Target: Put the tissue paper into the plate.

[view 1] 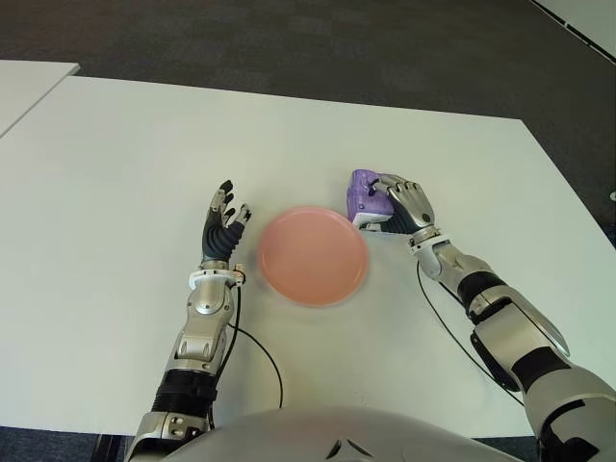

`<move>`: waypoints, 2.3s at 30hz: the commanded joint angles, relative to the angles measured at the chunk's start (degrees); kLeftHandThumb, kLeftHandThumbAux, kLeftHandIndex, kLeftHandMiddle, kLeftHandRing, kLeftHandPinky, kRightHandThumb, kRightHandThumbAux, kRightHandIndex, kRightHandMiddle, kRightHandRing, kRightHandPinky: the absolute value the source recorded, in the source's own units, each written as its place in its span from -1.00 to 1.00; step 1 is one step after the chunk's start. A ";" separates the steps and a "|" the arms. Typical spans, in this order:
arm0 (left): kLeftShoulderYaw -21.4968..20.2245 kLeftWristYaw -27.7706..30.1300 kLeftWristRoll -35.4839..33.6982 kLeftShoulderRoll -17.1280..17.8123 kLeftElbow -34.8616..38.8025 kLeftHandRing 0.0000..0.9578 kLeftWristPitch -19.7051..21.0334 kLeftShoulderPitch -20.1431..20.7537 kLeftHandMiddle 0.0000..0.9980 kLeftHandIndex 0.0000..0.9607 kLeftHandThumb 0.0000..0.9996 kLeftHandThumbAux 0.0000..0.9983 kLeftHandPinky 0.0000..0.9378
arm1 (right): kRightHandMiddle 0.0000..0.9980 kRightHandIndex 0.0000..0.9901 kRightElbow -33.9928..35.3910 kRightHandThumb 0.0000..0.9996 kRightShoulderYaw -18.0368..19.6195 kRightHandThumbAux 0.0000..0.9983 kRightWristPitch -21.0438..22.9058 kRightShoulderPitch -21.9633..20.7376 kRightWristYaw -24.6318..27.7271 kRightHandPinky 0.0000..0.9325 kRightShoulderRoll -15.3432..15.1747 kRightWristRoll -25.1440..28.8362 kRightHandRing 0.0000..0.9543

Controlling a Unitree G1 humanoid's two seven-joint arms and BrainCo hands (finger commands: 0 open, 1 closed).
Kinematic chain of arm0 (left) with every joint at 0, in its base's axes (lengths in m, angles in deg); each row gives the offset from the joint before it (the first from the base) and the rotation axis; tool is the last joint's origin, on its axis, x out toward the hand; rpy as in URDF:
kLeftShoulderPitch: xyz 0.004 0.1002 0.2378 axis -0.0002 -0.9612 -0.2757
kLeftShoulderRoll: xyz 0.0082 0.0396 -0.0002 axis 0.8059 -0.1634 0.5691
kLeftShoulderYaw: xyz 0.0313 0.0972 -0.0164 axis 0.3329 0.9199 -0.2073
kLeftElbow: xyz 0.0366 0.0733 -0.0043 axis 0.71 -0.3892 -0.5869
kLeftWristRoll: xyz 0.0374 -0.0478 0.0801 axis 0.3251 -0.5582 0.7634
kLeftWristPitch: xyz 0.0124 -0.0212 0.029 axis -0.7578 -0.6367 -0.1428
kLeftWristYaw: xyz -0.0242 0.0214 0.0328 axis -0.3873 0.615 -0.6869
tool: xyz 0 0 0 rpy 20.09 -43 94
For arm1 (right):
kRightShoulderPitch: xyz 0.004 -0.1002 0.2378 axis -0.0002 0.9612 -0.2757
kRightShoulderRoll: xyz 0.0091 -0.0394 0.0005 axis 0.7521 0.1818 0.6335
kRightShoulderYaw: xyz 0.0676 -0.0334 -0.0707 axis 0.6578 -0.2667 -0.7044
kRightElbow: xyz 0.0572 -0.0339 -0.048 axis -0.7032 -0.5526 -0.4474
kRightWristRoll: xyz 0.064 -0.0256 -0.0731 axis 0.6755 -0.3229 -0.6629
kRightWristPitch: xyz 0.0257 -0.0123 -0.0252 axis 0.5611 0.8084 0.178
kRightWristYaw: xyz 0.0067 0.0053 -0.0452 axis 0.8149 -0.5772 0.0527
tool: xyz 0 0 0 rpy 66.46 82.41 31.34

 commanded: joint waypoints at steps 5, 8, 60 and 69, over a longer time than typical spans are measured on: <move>0.05 0.58 0.50 0.25 0.93 -1.00 1.31 -0.19 -1.00 -1.00 -0.99 0.21 -1.00 | 0.08 -0.18 -2.45 0.72 -1.59 0.35 -1.32 4.07 0.29 0.82 1.45 -1.75 0.83; 0.38 0.63 1.01 0.47 1.77 -1.00 1.76 -0.30 -1.00 -1.00 -1.00 0.21 -1.00 | 0.08 -0.19 -2.67 0.71 -0.95 0.35 -1.11 4.25 0.78 0.81 1.54 -0.96 0.81; 0.80 0.15 2.33 0.13 6.34 -1.00 6.96 -1.35 -1.00 -1.00 -1.00 0.26 -1.00 | 0.11 -0.16 15.85 0.69 6.86 0.35 -3.45 6.08 6.36 0.45 -13.10 -1.57 0.45; 1.21 0.16 3.08 -0.04 5.99 -1.00 5.58 -1.06 -1.00 -1.00 -1.00 0.24 -1.00 | 0.10 -0.18 21.64 0.68 12.73 0.35 -6.31 5.82 10.61 0.25 -14.01 1.89 0.37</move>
